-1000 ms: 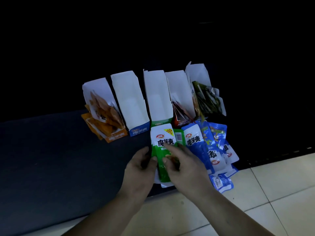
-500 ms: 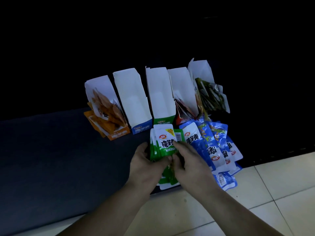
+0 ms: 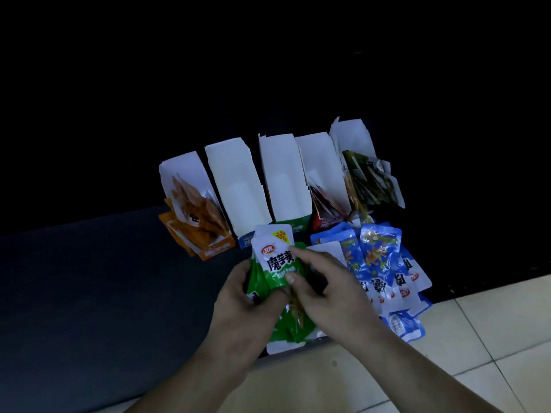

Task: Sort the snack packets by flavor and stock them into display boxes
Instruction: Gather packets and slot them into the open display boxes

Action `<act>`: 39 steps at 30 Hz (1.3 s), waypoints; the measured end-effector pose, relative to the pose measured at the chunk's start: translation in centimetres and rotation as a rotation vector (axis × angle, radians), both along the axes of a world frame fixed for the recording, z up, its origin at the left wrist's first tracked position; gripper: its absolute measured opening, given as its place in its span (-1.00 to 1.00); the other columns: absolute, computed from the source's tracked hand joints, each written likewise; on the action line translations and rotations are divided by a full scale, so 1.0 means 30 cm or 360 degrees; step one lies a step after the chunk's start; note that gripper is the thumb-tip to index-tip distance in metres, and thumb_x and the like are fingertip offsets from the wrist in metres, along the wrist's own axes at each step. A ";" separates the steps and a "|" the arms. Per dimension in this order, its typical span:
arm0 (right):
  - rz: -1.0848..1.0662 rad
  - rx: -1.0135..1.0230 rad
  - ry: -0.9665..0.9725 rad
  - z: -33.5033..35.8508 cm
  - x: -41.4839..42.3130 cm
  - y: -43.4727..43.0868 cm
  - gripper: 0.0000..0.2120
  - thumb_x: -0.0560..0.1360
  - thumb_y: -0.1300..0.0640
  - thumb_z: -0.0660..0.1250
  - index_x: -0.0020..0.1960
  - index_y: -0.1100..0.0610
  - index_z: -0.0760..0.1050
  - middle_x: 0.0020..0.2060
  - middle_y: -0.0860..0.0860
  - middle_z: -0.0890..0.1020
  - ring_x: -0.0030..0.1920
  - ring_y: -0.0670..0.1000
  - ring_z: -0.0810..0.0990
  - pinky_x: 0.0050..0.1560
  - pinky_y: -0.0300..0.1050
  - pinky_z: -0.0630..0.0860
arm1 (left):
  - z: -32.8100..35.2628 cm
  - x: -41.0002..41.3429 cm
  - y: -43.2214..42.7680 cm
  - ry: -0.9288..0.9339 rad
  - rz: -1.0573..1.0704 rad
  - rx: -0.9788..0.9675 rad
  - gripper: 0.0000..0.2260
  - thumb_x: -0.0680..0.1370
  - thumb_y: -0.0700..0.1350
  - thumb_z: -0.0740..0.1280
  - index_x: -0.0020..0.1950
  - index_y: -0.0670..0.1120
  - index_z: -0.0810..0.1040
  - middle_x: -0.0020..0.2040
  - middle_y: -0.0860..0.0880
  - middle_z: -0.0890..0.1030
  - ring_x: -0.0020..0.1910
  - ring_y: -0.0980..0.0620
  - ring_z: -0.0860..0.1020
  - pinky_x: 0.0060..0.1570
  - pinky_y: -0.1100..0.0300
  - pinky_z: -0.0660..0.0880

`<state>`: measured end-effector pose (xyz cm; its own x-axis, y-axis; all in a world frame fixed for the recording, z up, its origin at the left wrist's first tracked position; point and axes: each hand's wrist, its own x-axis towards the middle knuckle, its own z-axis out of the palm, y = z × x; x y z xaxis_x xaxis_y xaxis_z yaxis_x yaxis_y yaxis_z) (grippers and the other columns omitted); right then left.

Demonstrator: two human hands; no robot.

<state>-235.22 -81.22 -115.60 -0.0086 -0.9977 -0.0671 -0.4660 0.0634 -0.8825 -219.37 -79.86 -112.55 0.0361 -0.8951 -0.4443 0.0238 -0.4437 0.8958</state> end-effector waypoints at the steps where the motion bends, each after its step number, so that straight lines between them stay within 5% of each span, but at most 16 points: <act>1: -0.0005 -0.0082 -0.0010 0.017 0.012 -0.004 -0.58 0.54 0.01 0.48 0.37 -0.21 0.55 0.11 -0.25 0.59 0.17 -0.19 0.59 0.19 -0.17 0.56 | 0.022 0.008 -0.008 -0.0003 0.0031 -0.0041 -0.63 0.54 -0.31 0.47 0.23 0.08 0.61 -0.03 0.06 0.76 -0.07 0.02 0.74 -0.11 0.07 0.70; 5: -0.0055 -0.0334 -0.0127 0.106 0.051 -0.049 -0.58 0.57 -0.01 0.44 0.42 -0.10 0.54 0.19 -0.27 0.52 0.26 -0.22 0.55 0.18 -0.34 0.53 | 0.121 0.036 -0.076 -0.0003 0.0101 -0.0252 -0.60 0.51 -0.33 0.49 0.22 0.09 0.60 0.00 0.03 0.75 -0.06 -0.05 0.75 -0.10 0.01 0.70; 11: -0.0047 -0.0139 -0.0354 0.177 0.083 -0.184 -0.59 0.63 0.05 0.36 0.44 -0.22 0.47 0.29 -0.36 0.50 0.31 -0.37 0.46 0.34 -0.24 0.51 | 0.177 0.022 -0.248 -0.0065 0.0135 -0.0438 -0.59 0.51 -0.33 0.49 0.30 -0.05 0.54 -0.08 0.10 0.75 -0.15 0.07 0.75 -0.23 0.19 0.67; 15: -0.0213 0.0010 -0.0511 0.156 0.088 -0.249 -0.61 0.62 0.11 0.38 0.40 -0.20 0.51 0.26 -0.31 0.49 0.32 -0.20 0.52 0.36 -0.09 0.54 | 0.131 -0.002 -0.335 -0.0184 0.0146 -0.0458 -0.48 0.48 -0.27 0.54 0.38 -0.01 0.50 -0.03 0.06 0.75 -0.10 0.10 0.74 -0.16 0.15 0.69; 17: -0.0265 -0.0019 -0.0464 0.139 0.089 -0.259 -0.64 0.64 0.13 0.35 0.40 -0.14 0.53 0.26 -0.26 0.48 0.32 -0.18 0.51 0.38 -0.09 0.52 | 0.112 -0.014 -0.363 -0.0274 0.0153 -0.0448 -0.43 0.45 -0.20 0.58 0.41 0.01 0.47 0.03 0.06 0.71 -0.06 0.09 0.72 -0.07 0.07 0.70; 20: -0.0267 -0.0005 -0.0427 0.137 0.095 -0.261 -0.64 0.68 0.12 0.27 0.43 -0.14 0.50 0.31 -0.18 0.53 0.32 -0.20 0.51 0.40 -0.11 0.48 | 0.096 -0.022 -0.379 -0.0328 0.0152 -0.0518 -0.50 0.44 -0.14 0.60 0.31 0.06 0.50 0.01 0.12 0.69 -0.12 0.22 0.69 -0.14 0.22 0.67; 24: -0.0202 0.0024 -0.0426 0.164 0.081 -0.248 -0.65 0.68 0.08 0.24 0.41 -0.20 0.50 0.28 -0.33 0.50 0.33 -0.30 0.46 0.33 -0.31 0.43 | 0.085 -0.005 -0.365 -0.0197 0.0019 -0.0601 -0.46 0.49 -0.07 0.57 0.42 0.15 0.49 0.26 0.14 0.60 0.15 0.14 0.64 -0.09 0.29 0.66; 27: -0.0183 0.0013 -0.0319 0.176 0.060 -0.242 -0.66 0.68 -0.01 0.24 0.44 -0.17 0.48 0.32 -0.32 0.44 0.38 -0.24 0.41 0.38 -0.25 0.38 | 0.088 0.005 -0.363 -0.0030 -0.0045 -0.0572 -0.57 0.54 -0.12 0.53 0.22 0.35 0.51 0.23 0.21 0.58 0.21 0.21 0.58 0.00 0.31 0.62; 31: -0.0181 -0.0110 -0.0072 0.175 0.054 -0.226 -0.69 0.66 -0.05 0.26 0.39 -0.10 0.53 0.13 -0.41 0.47 0.22 -0.28 0.50 0.28 -0.18 0.48 | 0.060 0.009 -0.377 0.0038 -0.0027 -0.0484 -0.56 0.58 -0.22 0.46 0.40 0.12 0.53 0.29 0.12 0.60 0.33 0.10 0.55 0.11 0.23 0.57; 34: -0.0185 -0.0212 0.0058 0.160 0.043 -0.198 -0.67 0.63 -0.12 0.31 0.35 -0.07 0.56 0.07 -0.45 0.46 0.17 -0.30 0.53 0.19 -0.22 0.55 | 0.043 0.016 -0.355 -0.0095 -0.0163 -0.0519 -0.51 0.59 -0.19 0.46 0.48 0.12 0.48 0.33 0.11 0.55 0.28 0.26 0.56 -0.04 0.41 0.58; 39: -0.0191 -0.0027 -0.0021 0.132 0.017 -0.178 -0.62 0.66 0.03 0.28 0.46 -0.17 0.46 0.10 -0.53 0.38 0.30 -0.24 0.47 0.38 -0.12 0.46 | 0.000 0.021 -0.347 -0.0588 -0.0626 -0.0634 -0.15 0.45 0.05 0.57 0.65 0.07 0.22 0.59 0.13 0.31 0.55 0.14 0.30 0.45 0.05 0.43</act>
